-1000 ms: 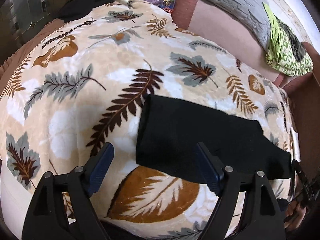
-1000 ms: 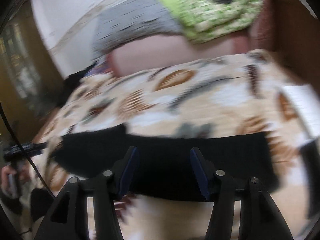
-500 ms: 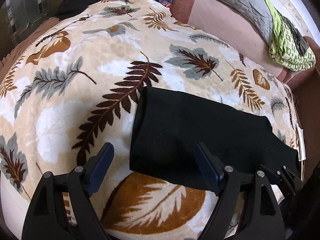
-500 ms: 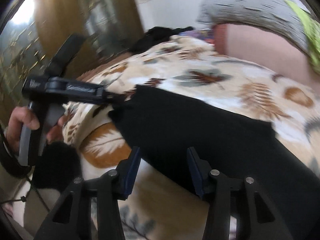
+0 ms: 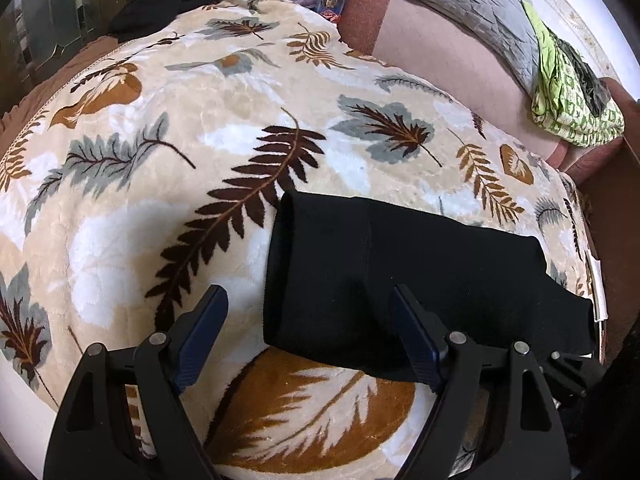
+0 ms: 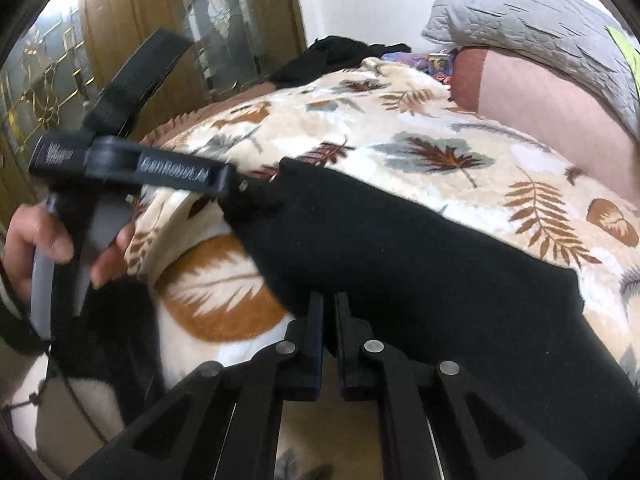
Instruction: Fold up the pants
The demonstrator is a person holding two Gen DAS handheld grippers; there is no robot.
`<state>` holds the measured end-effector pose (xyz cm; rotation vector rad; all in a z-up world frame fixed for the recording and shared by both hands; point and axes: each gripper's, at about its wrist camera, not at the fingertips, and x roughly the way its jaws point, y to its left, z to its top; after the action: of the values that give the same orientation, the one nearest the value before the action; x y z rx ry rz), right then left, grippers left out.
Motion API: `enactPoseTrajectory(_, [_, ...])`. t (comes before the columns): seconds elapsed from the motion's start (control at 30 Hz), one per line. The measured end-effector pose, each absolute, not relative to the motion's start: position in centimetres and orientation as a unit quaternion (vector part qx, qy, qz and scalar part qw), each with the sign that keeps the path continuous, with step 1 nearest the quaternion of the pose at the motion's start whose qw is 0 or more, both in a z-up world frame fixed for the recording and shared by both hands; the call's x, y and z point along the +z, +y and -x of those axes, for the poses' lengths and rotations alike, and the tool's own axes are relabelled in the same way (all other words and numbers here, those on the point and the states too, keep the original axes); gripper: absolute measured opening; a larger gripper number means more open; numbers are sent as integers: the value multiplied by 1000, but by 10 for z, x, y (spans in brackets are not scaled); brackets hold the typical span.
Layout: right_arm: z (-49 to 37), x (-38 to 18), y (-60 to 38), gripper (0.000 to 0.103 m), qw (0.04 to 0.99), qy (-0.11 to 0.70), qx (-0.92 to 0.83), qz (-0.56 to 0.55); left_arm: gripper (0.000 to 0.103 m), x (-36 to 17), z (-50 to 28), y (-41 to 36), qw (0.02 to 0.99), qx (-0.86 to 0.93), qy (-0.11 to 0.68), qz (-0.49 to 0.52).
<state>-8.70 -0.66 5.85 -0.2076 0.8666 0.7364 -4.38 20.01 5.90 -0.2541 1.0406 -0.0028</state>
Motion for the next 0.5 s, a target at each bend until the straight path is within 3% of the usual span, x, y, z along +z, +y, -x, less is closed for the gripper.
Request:
enactPoseTrajectory(0.2, [84, 48, 1, 11, 832, 425, 341, 106, 83, 59, 45, 206, 860, 16, 494, 128])
enactPoseTrajectory(0.27, [87, 57, -5, 23, 830, 421, 353, 91, 83, 60, 45, 206, 861, 20, 493, 124])
enactPoseTrajectory(0.33, [92, 67, -15, 29, 835, 411, 358, 71, 83, 64, 47, 203, 863, 22, 492, 115])
enactPoseTrajectory(0.5, [98, 81, -44, 30, 854, 396, 335, 40, 83, 79, 54, 191, 875, 23, 475, 93])
